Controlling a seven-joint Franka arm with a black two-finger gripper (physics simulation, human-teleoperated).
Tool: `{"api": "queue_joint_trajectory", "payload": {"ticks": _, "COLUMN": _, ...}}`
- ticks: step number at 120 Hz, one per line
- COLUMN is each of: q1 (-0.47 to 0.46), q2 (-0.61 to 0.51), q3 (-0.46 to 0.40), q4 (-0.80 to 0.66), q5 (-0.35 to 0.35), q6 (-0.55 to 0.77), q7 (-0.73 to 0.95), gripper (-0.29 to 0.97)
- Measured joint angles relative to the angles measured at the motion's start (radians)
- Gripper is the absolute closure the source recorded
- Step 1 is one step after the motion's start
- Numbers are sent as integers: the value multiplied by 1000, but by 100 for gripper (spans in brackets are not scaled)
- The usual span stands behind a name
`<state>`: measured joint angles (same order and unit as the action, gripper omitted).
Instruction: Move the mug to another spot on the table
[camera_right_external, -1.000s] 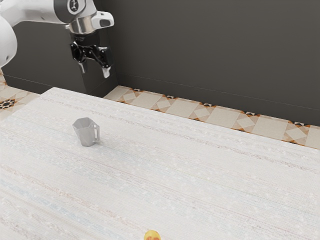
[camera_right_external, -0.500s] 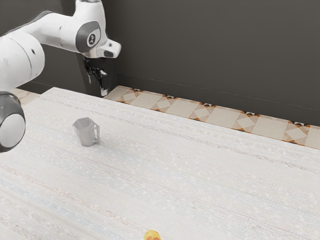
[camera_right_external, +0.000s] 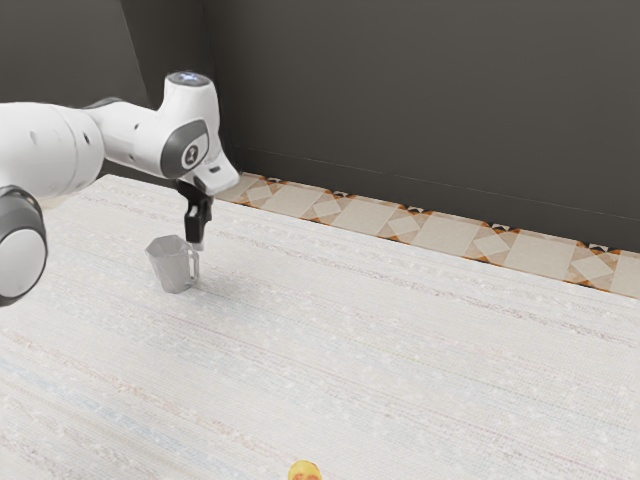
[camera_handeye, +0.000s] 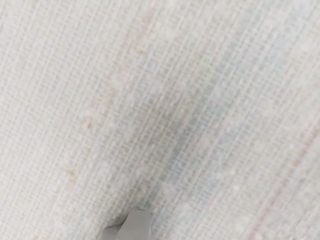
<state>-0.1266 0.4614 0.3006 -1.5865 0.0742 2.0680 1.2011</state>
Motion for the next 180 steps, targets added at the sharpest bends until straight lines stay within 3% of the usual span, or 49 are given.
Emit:
{"api": "queue_joint_trajectory", "payload": {"ticks": 31, "q1": 4, "q2": 14, "q3": 0, "q4": -78, "q5": 5, "q6": 54, "q7": 168, "gripper": 2}}
{"api": "queue_joint_trajectory", "payload": {"ticks": 76, "q1": 34, "q2": 68, "q3": 0, "q4": -60, "q5": 20, "q6": 92, "q7": 315, "gripper": 2}}
{"api": "queue_joint_trajectory", "payload": {"ticks": 180, "q1": 61, "q2": 171, "q3": -3, "q4": 9, "q5": -9, "q6": 106, "q7": 423, "gripper": 2}}
